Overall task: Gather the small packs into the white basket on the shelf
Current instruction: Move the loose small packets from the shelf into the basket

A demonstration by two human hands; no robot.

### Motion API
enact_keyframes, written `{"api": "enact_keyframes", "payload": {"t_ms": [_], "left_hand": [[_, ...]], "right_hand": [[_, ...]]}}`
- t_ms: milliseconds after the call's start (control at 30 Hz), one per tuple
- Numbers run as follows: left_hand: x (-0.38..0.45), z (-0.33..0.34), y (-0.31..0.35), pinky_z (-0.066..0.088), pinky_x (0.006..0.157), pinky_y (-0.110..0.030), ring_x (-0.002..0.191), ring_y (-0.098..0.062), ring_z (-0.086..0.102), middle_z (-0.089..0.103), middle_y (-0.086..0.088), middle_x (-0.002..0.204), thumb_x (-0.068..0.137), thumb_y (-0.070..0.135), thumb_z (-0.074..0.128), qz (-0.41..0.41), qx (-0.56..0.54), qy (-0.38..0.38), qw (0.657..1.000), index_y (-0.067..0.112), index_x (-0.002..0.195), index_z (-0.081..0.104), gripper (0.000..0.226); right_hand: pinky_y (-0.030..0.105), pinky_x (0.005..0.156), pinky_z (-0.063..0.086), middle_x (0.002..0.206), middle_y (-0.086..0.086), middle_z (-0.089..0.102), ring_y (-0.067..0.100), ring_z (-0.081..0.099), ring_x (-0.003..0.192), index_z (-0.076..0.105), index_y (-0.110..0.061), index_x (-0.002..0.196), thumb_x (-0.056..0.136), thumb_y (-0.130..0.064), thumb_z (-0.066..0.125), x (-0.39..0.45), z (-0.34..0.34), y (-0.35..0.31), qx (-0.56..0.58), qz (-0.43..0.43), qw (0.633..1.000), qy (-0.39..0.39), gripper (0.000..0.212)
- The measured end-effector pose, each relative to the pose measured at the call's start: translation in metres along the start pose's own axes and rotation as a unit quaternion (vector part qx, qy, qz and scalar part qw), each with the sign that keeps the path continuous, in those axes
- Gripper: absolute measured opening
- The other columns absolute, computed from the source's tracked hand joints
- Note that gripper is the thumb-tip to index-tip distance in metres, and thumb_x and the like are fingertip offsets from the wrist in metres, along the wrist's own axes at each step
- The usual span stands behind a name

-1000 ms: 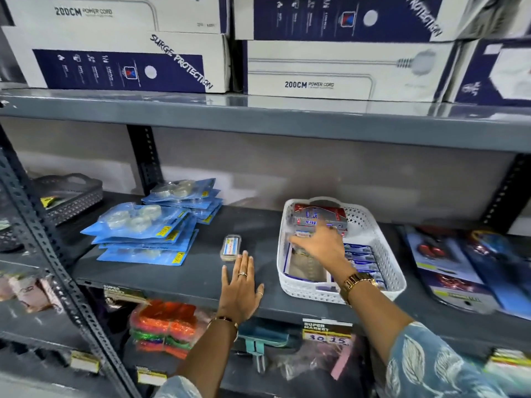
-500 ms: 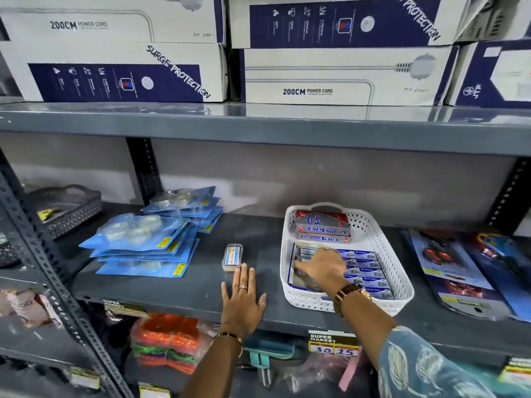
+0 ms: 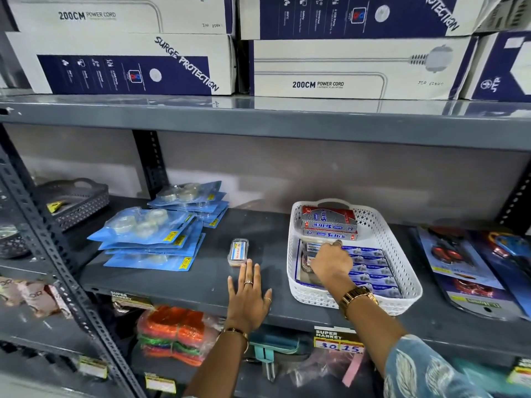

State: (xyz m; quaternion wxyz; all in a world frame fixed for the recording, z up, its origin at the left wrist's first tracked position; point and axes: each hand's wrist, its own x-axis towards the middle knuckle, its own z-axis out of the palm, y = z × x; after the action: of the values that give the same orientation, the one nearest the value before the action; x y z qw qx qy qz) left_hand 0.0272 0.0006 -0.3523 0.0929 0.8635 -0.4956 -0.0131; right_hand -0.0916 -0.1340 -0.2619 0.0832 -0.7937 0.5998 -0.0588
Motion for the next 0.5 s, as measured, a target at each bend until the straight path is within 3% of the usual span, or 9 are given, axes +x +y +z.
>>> {"api": "enact_keyframes", "payload": {"t_ms": [100, 167, 333, 500], "left_hand": [[-0.0001, 0.0004, -0.0004, 0.003, 0.119, -0.05, 0.148, -0.022, -0.009, -0.01, -0.011, 0.16, 0.099, 0.045, 0.02, 0.001, -0.001, 0.003, 1.0, 0.009, 0.149, -0.006, 0.067], [0.0, 0.0005, -0.0006, 0.002, 0.119, -0.049, 0.148, -0.022, -0.009, -0.009, -0.011, 0.16, 0.099, 0.046, 0.021, 0.002, -0.004, 0.005, 1.0, 0.009, 0.149, -0.005, 0.067], [0.0002, 0.0019, -0.0014, 0.001, 0.119, -0.048, 0.148, -0.022, -0.01, -0.01, -0.011, 0.16, 0.099, 0.046, 0.021, 0.002, -0.009, 0.01, 1.0, 0.009, 0.149, -0.005, 0.067], [-0.0012, 0.0012, -0.003, 0.0, 0.119, -0.047, 0.148, -0.024, -0.009, -0.009, -0.012, 0.16, 0.097, 0.05, 0.026, -0.013, -0.041, 0.028, 0.999, 0.006, 0.149, -0.005, 0.074]], "right_hand": [[0.038, 0.093, 0.049, 0.135, 0.013, 0.047, 0.03, 0.051, 0.12, 0.056, -0.01, 0.124, 0.088, -0.013, 0.055, 0.0011, 0.0035, -0.0015, 0.005, -0.059, 0.998, -0.019, 0.037], [0.037, 0.091, 0.05, 0.128, 0.012, 0.057, 0.029, 0.057, 0.116, 0.06, -0.011, 0.12, 0.086, -0.01, 0.058, 0.001, 0.005, -0.0012, 0.001, -0.078, 0.996, -0.038, 0.034], [0.036, 0.093, 0.051, 0.122, 0.012, 0.064, 0.029, 0.06, 0.112, 0.061, -0.01, 0.119, 0.086, -0.008, 0.058, 0.002, 0.0036, 0.0017, -0.001, -0.092, 0.994, -0.064, 0.033], [0.036, 0.091, 0.051, 0.121, 0.012, 0.064, 0.029, 0.061, 0.111, 0.062, -0.01, 0.117, 0.086, -0.009, 0.057, 0.0006, 0.002, -0.0002, -0.009, -0.099, 0.994, -0.043, 0.031]]}}
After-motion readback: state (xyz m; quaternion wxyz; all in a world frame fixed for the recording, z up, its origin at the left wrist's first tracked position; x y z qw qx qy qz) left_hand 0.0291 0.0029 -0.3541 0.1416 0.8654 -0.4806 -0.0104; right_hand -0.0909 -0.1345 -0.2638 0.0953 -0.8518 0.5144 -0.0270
